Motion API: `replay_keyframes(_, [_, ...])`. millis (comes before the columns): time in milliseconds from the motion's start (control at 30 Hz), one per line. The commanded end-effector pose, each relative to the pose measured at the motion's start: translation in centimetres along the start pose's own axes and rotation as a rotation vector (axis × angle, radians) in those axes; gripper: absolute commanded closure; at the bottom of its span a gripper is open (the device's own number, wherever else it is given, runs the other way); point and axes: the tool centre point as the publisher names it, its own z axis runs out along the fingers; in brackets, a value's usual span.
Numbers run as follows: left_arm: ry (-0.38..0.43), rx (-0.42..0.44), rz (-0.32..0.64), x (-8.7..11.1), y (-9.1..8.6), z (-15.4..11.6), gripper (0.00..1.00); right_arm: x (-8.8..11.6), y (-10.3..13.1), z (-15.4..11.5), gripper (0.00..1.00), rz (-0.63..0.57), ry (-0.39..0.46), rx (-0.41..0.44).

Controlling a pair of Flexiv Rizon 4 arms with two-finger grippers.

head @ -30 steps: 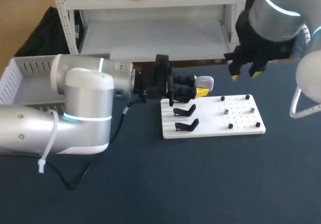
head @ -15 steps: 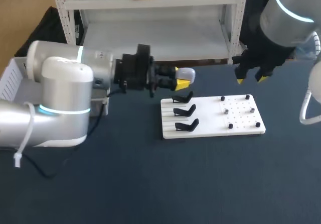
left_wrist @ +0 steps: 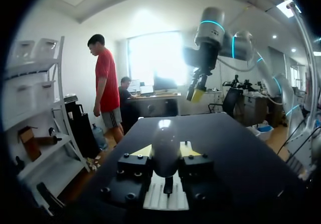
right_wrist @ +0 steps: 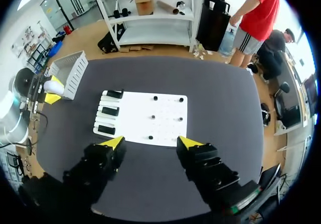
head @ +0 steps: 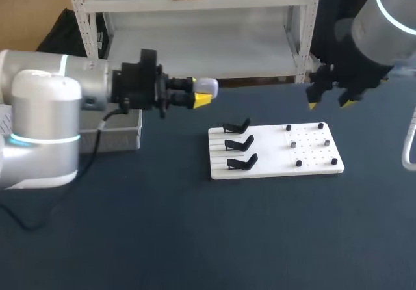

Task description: Pick up each earbud case from the left stands, insert the matching earbuds, close the lid, and place the case in the box.

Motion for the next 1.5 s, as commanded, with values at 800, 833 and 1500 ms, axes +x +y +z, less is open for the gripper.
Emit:
replay_keyframes(800, [0.033,-0.191,0.002,0.2,0.0,-13.2,1.00,0.5,-0.3,0.2,0.00,0.027,-0.009,-0.003])
replay_keyframes(833, [0.040,-0.190,0.001,0.4,0.2,-13.7,1.00,0.5,-0.3,0.2,0.00,0.027,-0.009,-0.003])
replay_keyframes(1500, [0.116,-0.210,-0.032,5.6,7.6,-18.7,1.00,0.5,-0.3,0.2,0.00,0.027,-0.009,-0.003])
